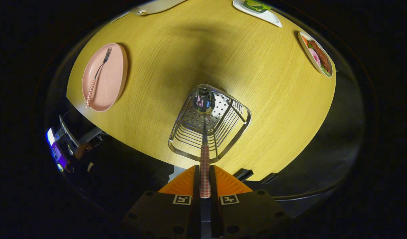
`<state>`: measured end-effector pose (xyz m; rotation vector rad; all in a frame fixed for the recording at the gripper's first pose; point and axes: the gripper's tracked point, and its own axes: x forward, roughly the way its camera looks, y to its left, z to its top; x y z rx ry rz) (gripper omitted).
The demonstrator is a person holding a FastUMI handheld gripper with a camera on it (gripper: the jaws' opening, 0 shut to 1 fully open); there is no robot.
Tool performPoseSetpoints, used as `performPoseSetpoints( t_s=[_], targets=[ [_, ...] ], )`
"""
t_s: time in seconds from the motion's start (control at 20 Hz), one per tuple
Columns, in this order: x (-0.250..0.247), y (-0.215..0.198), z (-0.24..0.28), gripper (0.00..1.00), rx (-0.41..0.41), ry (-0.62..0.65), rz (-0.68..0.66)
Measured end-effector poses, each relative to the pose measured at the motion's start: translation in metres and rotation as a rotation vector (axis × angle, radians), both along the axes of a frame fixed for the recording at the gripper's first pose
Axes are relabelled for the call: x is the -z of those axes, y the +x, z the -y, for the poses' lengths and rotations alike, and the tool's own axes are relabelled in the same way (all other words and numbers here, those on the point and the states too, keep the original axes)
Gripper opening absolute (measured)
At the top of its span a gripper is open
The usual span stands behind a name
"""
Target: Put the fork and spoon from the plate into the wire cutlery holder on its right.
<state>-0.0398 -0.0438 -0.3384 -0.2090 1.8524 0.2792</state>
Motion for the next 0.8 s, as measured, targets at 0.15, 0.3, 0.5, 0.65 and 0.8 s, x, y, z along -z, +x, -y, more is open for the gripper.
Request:
performPoseSetpoints(
  t_s=[0.15,0.3,0.5,0.65,0.8],
  targets=[
    [-0.010,0.010,0.003,0.25,0.025,0.042,0.125],
    [-0.028,0.025,0.005,0.26,0.073,0.076,0.290],
    [-0.060,0.037,-0.012,0.27,0.124,0.138,0.488],
    [-0.087,0.045,-0.052,0.27,0.161,0.212,0.605],
    [-0.101,0.042,-0.113,0.27,0.179,0.325,0.646]
  ],
)
